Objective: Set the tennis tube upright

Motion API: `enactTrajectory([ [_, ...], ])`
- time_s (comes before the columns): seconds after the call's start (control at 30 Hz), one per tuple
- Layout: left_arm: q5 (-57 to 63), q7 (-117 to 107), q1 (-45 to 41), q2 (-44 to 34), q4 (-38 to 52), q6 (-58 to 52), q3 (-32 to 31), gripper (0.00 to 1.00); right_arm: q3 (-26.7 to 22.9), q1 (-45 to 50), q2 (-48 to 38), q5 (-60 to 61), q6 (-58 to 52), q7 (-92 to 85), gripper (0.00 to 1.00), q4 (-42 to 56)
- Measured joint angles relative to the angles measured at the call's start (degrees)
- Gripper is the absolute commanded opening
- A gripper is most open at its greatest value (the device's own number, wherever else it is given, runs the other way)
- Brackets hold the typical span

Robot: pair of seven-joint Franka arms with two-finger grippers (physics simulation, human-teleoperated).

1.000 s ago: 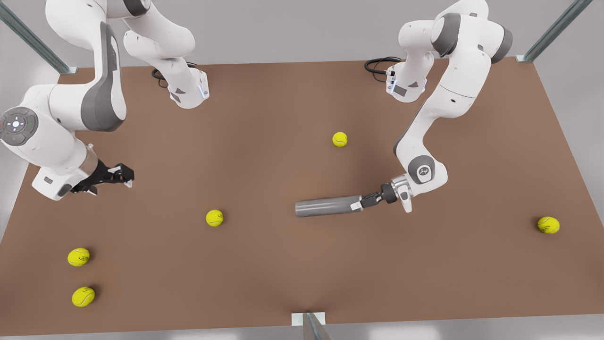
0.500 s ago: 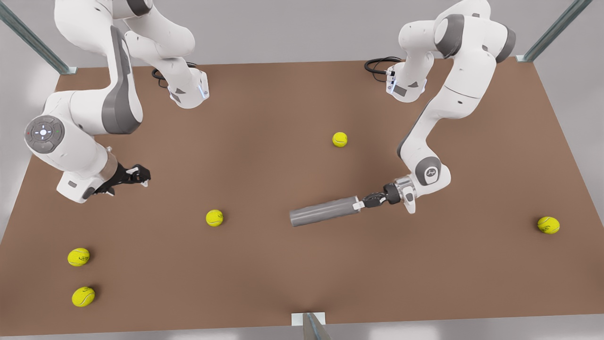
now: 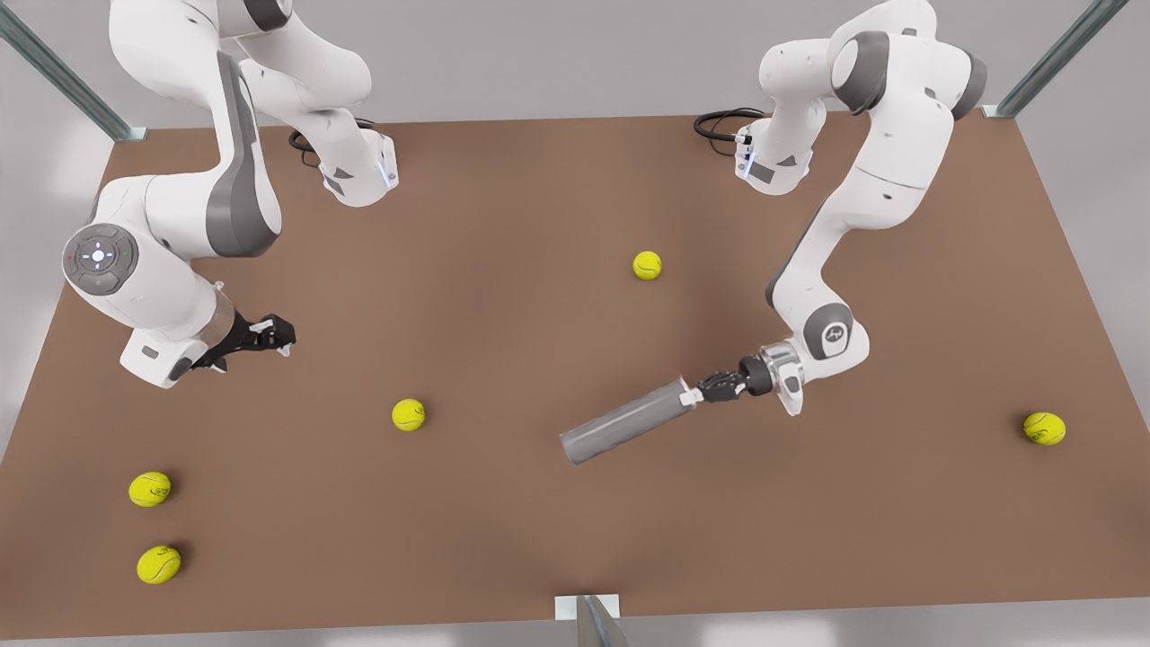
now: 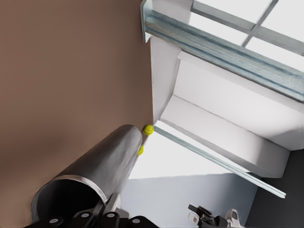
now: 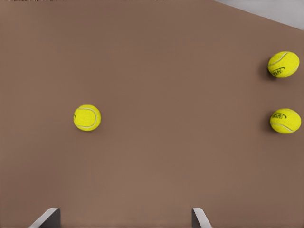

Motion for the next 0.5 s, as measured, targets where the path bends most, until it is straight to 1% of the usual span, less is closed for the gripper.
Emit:
enactTrajectory([
  [0.5, 6.39, -9.11, 1.15, -0.08, 4.22, -0.76, 0.09, 0.21, -0.03, 0.03, 0.0, 0.0, -0.09, 0.0, 1.0, 0.0],
])
